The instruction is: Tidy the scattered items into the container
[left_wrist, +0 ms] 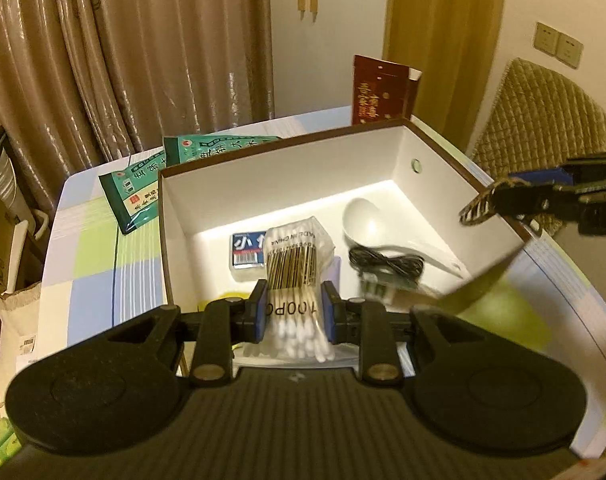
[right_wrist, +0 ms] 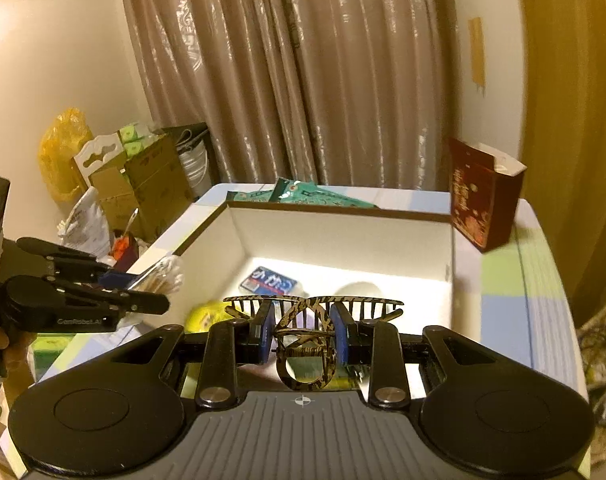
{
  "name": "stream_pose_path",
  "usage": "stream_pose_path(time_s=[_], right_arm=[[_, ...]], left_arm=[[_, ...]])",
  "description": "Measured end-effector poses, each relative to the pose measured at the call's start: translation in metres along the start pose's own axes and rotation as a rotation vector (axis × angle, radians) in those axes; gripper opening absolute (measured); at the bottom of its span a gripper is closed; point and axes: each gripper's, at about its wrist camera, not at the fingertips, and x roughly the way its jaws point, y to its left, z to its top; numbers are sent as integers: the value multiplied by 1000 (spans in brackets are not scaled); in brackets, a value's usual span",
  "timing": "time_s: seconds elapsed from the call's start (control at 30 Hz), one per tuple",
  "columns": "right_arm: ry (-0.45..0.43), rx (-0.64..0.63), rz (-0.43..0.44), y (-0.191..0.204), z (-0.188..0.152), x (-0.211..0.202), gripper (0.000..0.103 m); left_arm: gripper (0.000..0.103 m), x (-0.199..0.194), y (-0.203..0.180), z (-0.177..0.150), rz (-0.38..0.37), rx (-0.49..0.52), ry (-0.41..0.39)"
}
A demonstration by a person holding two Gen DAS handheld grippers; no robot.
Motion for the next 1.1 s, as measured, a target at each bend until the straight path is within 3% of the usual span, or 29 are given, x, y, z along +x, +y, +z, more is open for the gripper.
stream_pose_path(time_s=[0.23,0.5,1.1], right_arm=[[48,-11,4,-9,19,44,27],[128,-39,-25,-20,16,83,27],[220,-64,-41,-37,9,114,27]], left_arm=[[22,35,15,17,-9,-37,55],[22,74,23,18,-17,-74,127],[25,133,23,15,-4,-118,273]])
